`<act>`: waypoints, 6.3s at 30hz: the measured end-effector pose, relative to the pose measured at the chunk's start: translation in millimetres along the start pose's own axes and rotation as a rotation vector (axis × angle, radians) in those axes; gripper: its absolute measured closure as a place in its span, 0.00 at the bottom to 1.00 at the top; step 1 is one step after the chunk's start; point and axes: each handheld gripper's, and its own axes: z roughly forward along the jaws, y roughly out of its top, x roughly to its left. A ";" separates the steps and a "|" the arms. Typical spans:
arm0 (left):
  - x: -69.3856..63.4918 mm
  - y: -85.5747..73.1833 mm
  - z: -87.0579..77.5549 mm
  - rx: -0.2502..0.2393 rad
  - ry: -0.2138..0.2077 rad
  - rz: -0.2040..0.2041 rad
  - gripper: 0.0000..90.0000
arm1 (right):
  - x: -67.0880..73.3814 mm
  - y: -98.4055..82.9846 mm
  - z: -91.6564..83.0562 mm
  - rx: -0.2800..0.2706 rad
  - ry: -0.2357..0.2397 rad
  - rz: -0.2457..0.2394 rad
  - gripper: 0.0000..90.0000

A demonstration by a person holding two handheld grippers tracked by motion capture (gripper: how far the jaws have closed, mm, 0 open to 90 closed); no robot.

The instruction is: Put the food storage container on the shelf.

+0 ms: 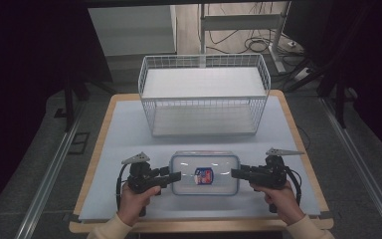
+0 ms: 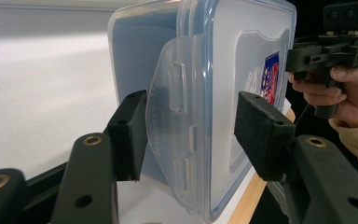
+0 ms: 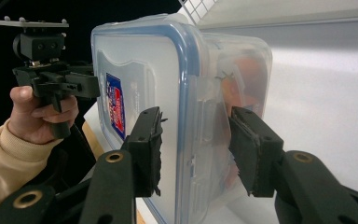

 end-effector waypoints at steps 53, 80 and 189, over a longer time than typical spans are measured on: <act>-23.3 117.7 -30.2 -0.121 0.005 0.118 0.50 | 40.2 118.9 -26.4 -0.112 -0.030 -0.160 0.61; -25.2 181.3 -39.8 -0.145 0.006 0.152 0.50 | 54.1 178.9 -30.9 -0.155 -0.063 -0.204 0.60; 7.5 198.4 -31.5 -0.208 0.069 0.124 0.22 | 12.3 198.8 -19.8 -0.193 -0.237 -0.306 0.32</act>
